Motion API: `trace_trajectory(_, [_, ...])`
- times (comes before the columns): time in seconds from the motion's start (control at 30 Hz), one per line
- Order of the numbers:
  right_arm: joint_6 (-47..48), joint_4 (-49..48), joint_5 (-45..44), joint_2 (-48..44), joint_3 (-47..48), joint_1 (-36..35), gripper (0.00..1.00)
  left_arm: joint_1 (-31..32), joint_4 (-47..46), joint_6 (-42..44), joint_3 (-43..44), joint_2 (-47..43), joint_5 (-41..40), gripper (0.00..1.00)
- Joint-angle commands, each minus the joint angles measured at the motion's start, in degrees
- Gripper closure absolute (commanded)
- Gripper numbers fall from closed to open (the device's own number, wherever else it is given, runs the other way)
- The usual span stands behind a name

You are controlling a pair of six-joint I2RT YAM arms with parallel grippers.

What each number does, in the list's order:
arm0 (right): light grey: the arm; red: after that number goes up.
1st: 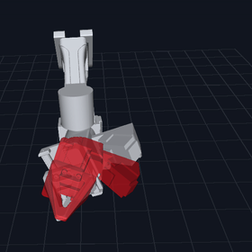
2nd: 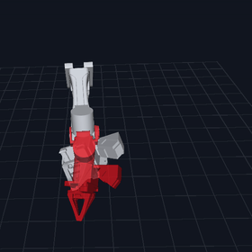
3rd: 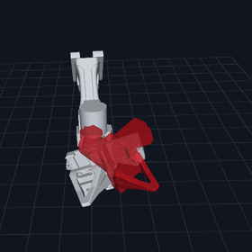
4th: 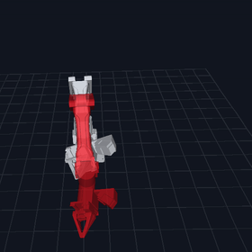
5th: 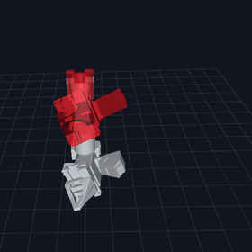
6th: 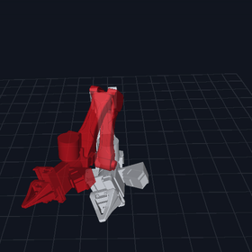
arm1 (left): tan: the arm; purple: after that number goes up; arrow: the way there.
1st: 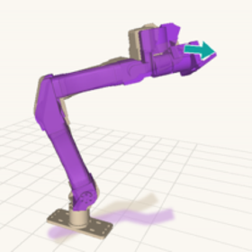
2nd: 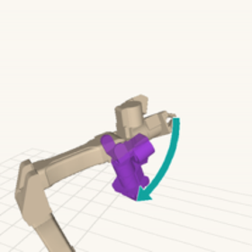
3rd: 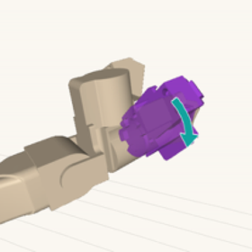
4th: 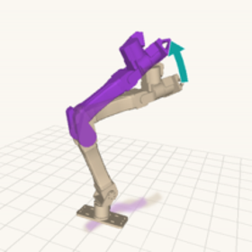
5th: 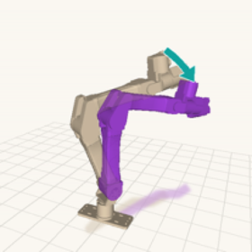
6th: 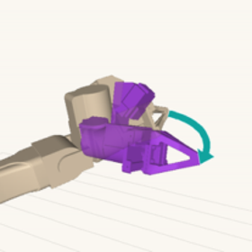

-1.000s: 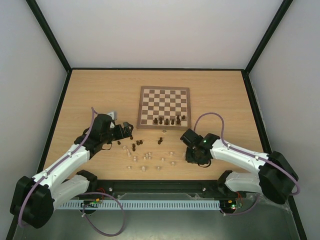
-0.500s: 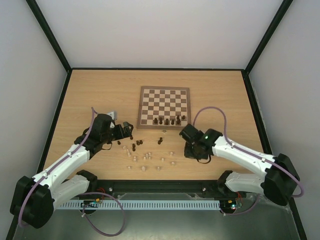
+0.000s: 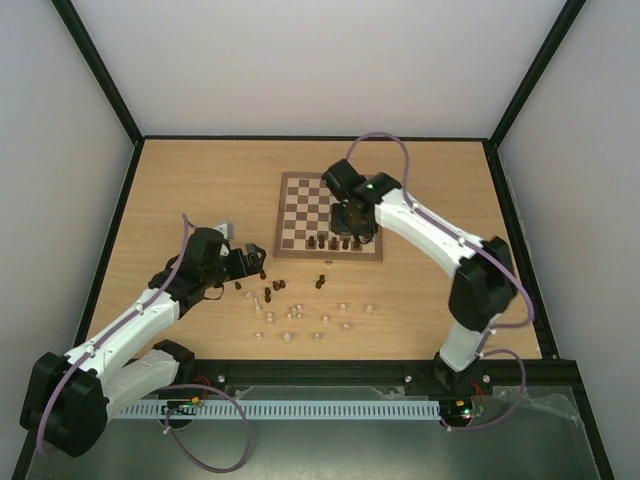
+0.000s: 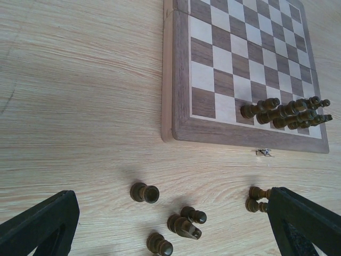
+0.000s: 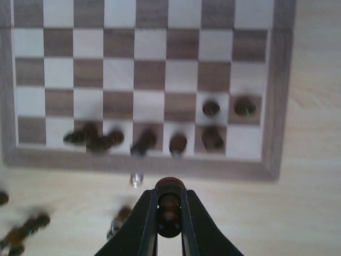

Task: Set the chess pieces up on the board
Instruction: Place the chess piece on the chessboard.

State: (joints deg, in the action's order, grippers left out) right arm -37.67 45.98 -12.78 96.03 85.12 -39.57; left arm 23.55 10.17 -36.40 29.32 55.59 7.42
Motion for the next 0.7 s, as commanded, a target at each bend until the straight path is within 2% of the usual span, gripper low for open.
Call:
trace_trajectory(0.0, [7.99,1.67,3.22,8.60,9.23,2.83,0.94,-0.23,0.89,0.44,1.29,0.33,-1.23,0.00])
trace_trajectory(0.23, [10.95,1.23,6.02,17.75,13.12,6.05,0.94,-0.26,1.02,0.36,1.40,0.91,-2.47,0.01])
trace_trajectory(0.67, [12.86,-0.82,8.45,21.56,8.79,6.96,0.92,-0.35,0.42,0.10,1.34,2.49,-2.94,0.01])
